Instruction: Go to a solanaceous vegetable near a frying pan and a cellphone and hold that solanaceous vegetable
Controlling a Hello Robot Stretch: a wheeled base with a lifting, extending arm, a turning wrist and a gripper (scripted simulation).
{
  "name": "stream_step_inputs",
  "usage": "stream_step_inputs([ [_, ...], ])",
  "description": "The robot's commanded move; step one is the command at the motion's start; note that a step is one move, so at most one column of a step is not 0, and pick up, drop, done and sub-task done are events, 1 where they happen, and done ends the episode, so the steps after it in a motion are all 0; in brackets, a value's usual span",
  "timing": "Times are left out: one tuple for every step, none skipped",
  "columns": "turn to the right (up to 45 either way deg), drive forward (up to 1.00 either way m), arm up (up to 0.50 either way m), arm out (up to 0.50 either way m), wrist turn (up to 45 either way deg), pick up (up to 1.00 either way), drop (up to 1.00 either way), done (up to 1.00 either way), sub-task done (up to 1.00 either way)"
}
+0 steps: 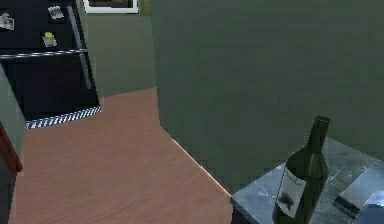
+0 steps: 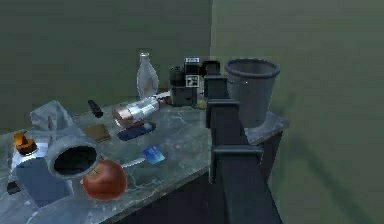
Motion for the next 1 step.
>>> stream_step_inputs([
  [0.0, 0.0, 0.0, 0.0, 0.0, 0.0, 0.0, 1.0, 0.0],
])
